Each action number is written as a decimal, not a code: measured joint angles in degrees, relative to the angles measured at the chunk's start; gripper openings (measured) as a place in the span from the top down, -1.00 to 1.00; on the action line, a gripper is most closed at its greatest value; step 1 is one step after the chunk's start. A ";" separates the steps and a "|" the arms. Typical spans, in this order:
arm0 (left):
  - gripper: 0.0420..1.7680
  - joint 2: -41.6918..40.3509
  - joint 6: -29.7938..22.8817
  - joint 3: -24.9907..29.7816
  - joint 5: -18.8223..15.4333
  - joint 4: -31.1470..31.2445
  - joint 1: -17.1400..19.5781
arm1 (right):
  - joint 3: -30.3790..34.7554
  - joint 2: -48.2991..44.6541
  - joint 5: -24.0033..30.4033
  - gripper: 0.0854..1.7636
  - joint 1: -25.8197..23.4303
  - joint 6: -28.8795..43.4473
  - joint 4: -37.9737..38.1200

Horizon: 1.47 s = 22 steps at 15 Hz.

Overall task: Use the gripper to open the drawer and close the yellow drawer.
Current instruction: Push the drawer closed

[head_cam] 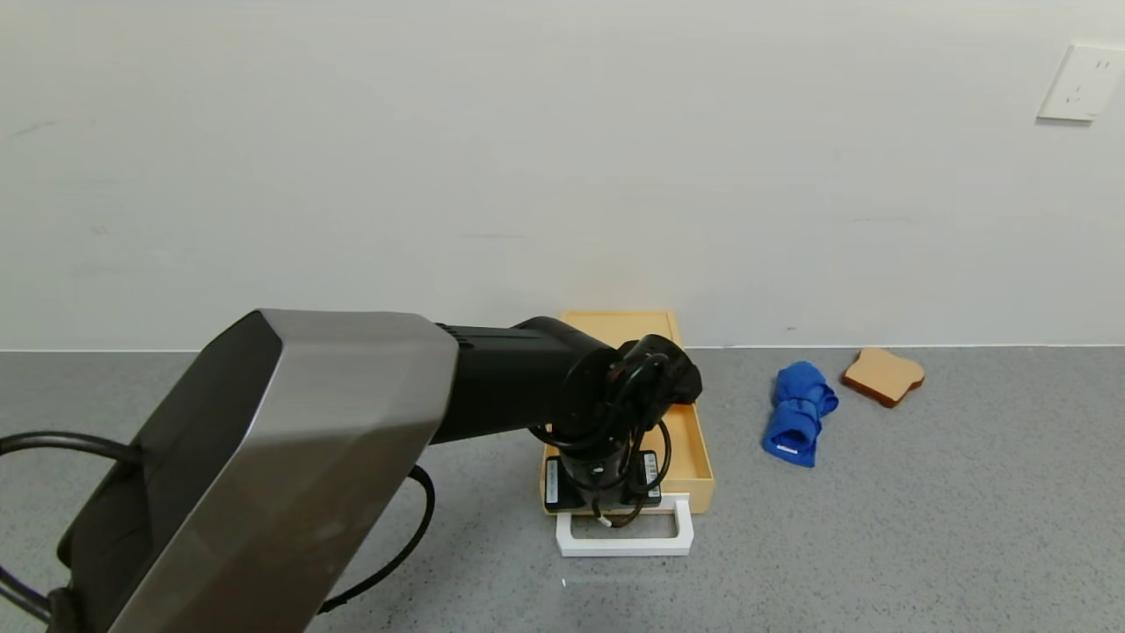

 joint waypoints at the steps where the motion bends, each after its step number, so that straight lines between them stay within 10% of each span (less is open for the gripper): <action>1: 0.93 0.09 0.28 -0.17 0.30 -0.32 0.17 | 0.00 0.00 -0.02 -0.92 0.00 0.00 0.02; 22: 0.93 1.62 5.16 -3.69 1.22 -6.47 2.16 | 0.00 0.00 -0.02 -0.92 0.00 0.00 0.02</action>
